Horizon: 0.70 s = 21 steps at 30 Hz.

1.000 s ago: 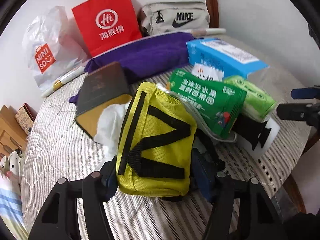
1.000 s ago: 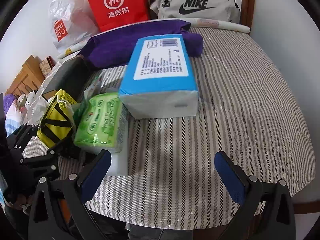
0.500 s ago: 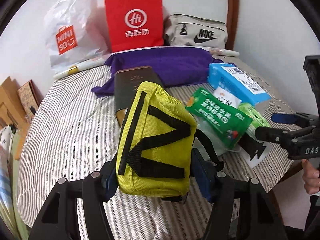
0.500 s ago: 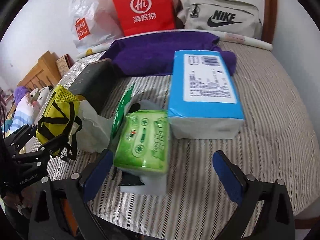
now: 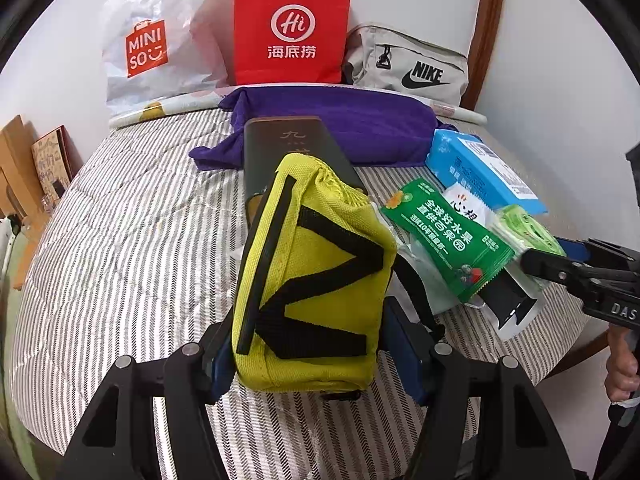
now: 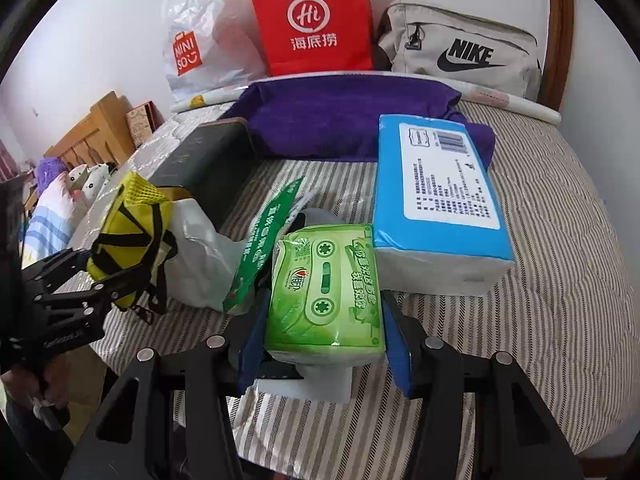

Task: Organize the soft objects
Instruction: 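Grasp the yellow-black pouch with the left tool while the right tool grasps the green tissue pack, then carry the pouch and tissue pack onto the purple towel and open both tools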

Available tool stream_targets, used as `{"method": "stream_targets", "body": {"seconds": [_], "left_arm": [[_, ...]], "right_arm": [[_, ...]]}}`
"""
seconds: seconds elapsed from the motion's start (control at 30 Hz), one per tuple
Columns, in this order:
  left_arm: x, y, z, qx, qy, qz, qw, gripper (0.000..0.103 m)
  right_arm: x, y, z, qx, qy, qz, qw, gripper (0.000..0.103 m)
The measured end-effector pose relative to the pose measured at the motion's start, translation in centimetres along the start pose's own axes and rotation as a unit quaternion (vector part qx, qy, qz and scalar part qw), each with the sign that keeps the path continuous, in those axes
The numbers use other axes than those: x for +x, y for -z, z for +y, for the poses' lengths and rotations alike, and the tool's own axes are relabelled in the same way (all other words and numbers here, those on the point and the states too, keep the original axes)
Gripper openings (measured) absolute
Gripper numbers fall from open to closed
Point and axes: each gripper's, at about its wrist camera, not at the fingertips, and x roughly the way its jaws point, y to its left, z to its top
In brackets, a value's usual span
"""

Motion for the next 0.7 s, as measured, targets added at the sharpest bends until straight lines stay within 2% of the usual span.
{"method": "stream_targets", "body": {"seconds": [0.2, 0.43, 0.7], "left_arm": [[-0.7, 0.1, 0.8, -0.014, 0.001, -0.005, 0.9999, 0.063], [-1.5, 0.2, 1.7, -0.041, 0.029, -0.007, 0.9987, 0.063], [-2.0, 0.1, 2.2, -0.042, 0.004, -0.009, 0.9991, 0.063]], "right_arm": [[-1.9, 0.5, 0.4, -0.018, 0.006, -0.015, 1.0, 0.052], [-4.1, 1.5, -1.7, -0.008, 0.016, -0.03, 0.999, 0.052], [-3.4, 3.5, -5.5, 0.022, 0.044, -0.014, 0.999, 0.052]]}}
